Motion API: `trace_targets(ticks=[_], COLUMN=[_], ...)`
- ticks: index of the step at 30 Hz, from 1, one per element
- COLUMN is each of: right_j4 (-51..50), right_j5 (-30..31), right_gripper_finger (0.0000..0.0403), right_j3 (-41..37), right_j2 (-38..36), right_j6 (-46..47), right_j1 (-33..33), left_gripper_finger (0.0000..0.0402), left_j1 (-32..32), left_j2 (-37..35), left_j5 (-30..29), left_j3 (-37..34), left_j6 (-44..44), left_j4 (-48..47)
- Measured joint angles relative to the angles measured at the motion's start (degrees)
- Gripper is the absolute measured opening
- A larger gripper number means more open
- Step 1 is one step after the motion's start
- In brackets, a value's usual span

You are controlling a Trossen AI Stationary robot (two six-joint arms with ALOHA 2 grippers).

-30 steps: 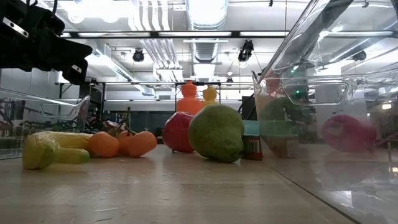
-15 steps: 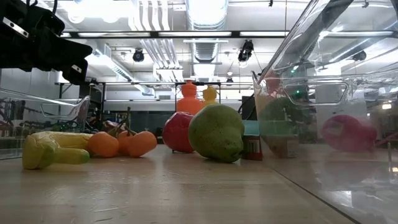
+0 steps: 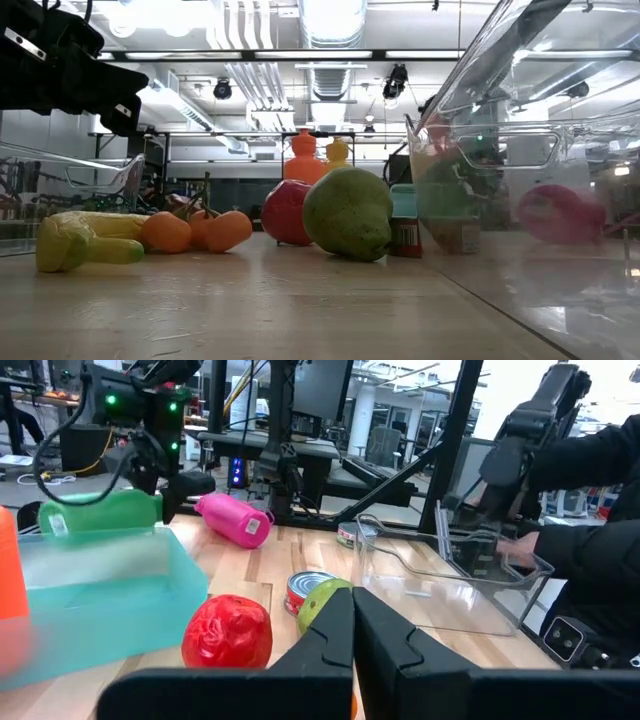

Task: Pick & Place Food Item
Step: Put the green water bottle into the green bin

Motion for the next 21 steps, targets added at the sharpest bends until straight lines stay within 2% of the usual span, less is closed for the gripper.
trace_targets(ticks=[7, 11, 14, 19, 21], right_j4=[-4.0, -7.4, -7.7, -6.8, -6.8], right_j5=[-0.6, -5.7, -13.0, -30.5, -34.5], right_gripper_finger=[0.0223, 0.0223, 0.0223, 0.0224, 0.0224], right_j3=[0.0, 0.0, 0.0, 0.0, 0.0], right_j2=[-6.6, -9.9, -12.7, -17.3, -19.0], right_j6=[7.9, 13.7, 18.8, 28.2, 30.9], right_j1=[-0.1, -0.5, -1.1, -3.0, -3.4], left_gripper_finger=[0.0001, 0.0001, 0.0001, 0.0001, 0.0001], left_j1=[0.0, 0.0, 0.0, 0.0, 0.0], left_j2=[0.0, 0.0, 0.0, 0.0, 0.0], left_j5=[0.0, 0.0, 0.0, 0.0, 0.0], left_j3=[0.0, 0.0, 0.0, 0.0, 0.0], left_j6=[0.0, 0.0, 0.0, 0.0, 0.0], left_j4=[0.0, 0.0, 0.0, 0.0, 0.0])
